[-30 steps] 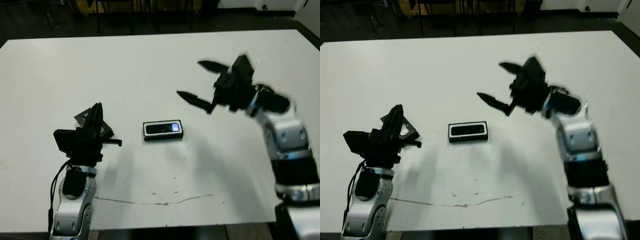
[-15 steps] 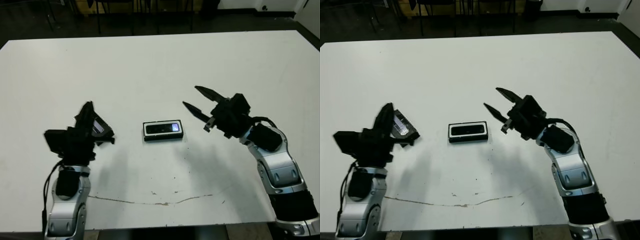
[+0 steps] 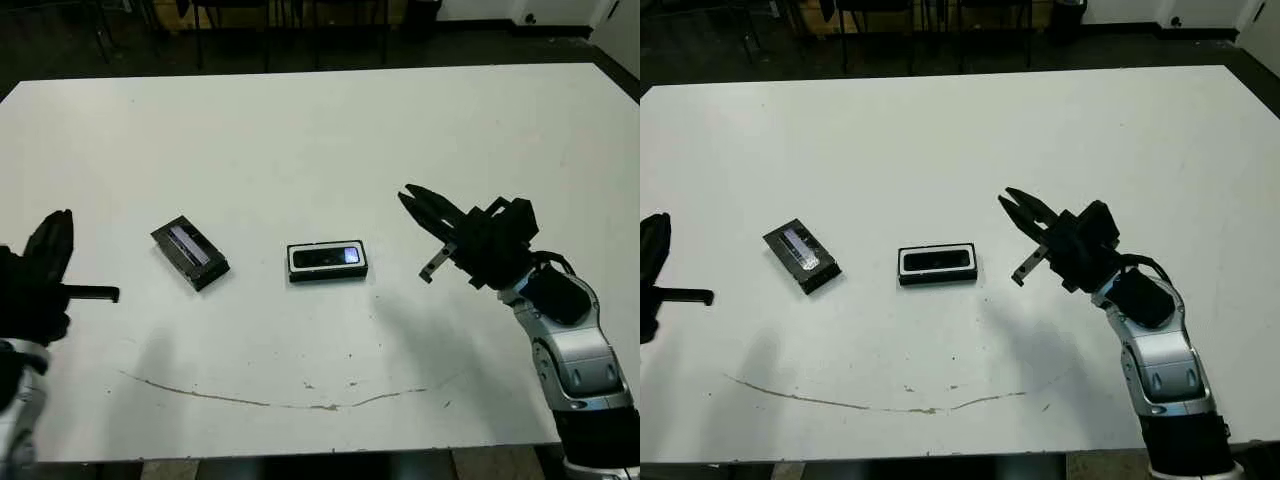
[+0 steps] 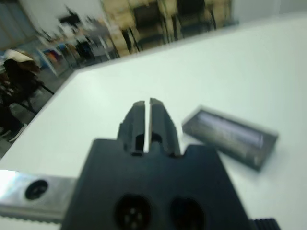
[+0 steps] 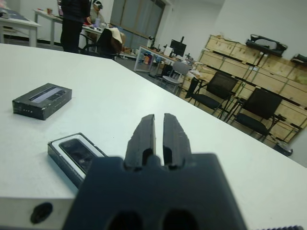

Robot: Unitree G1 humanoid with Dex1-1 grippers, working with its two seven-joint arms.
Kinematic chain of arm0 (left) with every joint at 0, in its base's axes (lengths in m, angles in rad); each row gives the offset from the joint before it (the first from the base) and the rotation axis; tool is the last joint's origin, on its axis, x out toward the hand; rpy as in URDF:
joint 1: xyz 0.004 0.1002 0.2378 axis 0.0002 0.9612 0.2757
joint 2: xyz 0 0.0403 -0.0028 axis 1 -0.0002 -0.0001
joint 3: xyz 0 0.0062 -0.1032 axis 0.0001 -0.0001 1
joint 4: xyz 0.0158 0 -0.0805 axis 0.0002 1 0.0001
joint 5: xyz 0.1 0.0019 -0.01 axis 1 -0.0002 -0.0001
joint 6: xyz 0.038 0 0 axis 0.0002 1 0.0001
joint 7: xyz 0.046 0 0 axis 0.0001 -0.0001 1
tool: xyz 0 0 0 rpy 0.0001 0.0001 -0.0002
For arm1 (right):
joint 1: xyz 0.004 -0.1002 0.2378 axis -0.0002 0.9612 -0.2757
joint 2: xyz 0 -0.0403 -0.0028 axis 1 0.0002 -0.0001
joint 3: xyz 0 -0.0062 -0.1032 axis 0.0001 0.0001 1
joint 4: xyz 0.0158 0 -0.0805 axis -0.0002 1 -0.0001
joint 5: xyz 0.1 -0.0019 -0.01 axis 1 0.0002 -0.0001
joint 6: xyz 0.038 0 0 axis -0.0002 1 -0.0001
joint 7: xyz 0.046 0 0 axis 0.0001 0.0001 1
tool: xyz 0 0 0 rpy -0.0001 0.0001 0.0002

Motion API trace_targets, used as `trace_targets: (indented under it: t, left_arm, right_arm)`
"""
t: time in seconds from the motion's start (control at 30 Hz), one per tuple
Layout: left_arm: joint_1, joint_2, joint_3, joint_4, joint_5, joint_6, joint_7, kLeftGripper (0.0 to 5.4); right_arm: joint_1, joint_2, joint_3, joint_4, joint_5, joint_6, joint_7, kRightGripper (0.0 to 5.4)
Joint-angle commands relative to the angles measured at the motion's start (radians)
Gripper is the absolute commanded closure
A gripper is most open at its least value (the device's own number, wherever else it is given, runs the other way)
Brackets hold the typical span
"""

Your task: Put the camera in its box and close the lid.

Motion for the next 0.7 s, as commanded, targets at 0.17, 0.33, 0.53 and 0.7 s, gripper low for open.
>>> trace_targets:
  t: [0.17,0.33,0.53,0.7]
  left_arm:
    - [-0.181,0.264,-0.137,0.227,-0.025,0.015,-0.308,5.4]
    - [-0.348,0.325,-0.342,0.369,0.08,0.086,-0.345,5.4]
    - [-0.494,0.321,-0.558,0.595,0.214,0.104,-0.395,5.4]
    - [-0.551,0.304,-0.637,0.748,0.279,0.081,-0.432,5.4]
  right_arm:
    - [0.025,-0.021,-0.02,-0.033,0.011,0.055,-0.02,5.38]
    - [0.02,-0.035,-0.026,-0.046,-0.004,0.055,-0.028,5.38]
    - [0.009,-0.042,-0.042,-0.046,0.019,0.042,-0.019,5.38]
    - [0.003,-0.05,-0.058,-0.041,0.034,0.039,-0.01,5.38]
